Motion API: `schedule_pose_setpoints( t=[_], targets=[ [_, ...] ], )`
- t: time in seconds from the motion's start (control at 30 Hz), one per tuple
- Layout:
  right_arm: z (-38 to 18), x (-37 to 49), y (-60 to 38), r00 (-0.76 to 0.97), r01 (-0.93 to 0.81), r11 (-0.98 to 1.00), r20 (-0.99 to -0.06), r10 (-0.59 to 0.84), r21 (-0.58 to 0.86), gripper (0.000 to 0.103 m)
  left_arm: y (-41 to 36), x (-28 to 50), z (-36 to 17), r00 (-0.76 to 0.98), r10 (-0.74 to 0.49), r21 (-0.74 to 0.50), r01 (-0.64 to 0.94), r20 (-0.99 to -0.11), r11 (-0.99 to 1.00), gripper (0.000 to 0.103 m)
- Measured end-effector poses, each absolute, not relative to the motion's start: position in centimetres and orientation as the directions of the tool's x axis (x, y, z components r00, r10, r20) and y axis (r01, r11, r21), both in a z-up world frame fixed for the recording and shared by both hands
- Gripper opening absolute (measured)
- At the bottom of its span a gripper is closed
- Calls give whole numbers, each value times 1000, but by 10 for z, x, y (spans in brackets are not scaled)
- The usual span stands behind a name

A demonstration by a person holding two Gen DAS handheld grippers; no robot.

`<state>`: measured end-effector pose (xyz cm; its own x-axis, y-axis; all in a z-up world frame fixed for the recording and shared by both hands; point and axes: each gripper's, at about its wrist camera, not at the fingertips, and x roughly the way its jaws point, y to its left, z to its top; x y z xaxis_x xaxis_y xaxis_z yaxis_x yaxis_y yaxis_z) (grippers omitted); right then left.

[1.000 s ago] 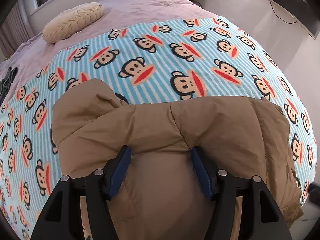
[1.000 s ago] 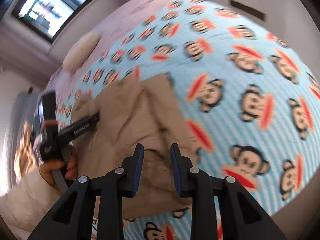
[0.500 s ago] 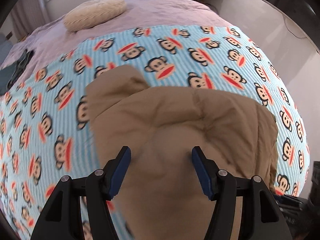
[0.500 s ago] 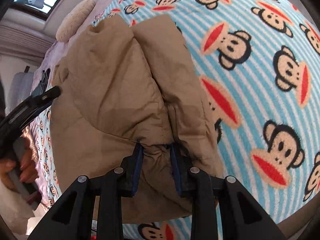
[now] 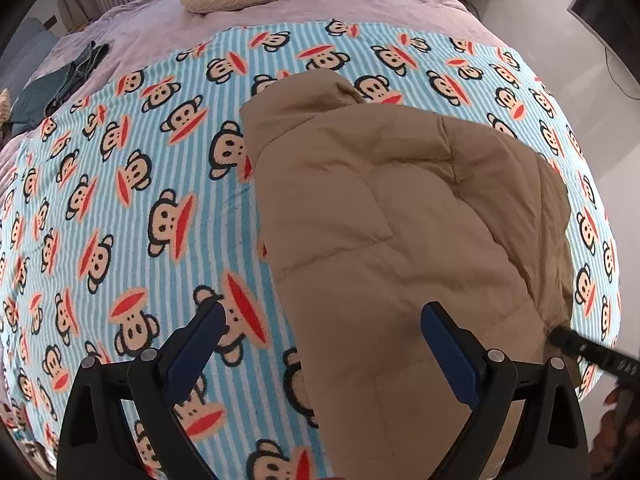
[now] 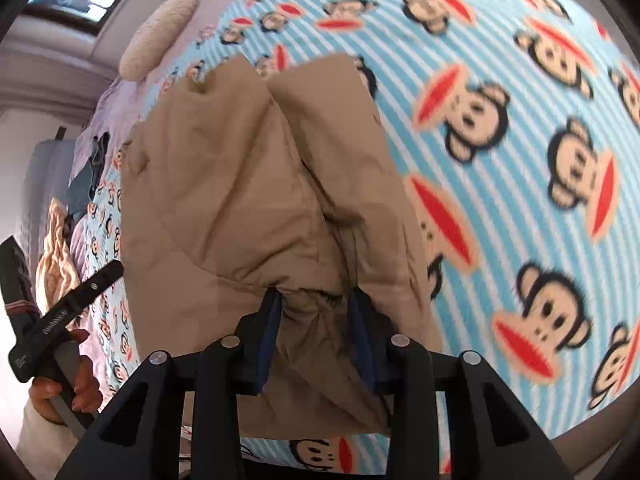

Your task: Fold large clothes

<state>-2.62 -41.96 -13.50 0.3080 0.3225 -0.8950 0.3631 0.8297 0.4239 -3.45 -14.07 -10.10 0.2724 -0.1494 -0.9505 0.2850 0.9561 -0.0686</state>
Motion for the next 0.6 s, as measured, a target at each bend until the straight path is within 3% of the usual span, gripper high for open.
schedule_pose_setpoints(
  t=[0.13,0.37,0.6],
  targets=[
    [-118,-19,-427,336,344,844,-893,299,412,45,-137,-34,-106,258,-153,-80,275,-954,958,99],
    [-115,-4,-438,318,311,869,-903,287,386,80,-131,-32,-113,245,-177,-115,246,-953,962,102],
    [-133,1,-453,292,314,847,-893,344,429,84,-118,-29,-120,210,-242,-197,214,-947,957,102]
  ],
)
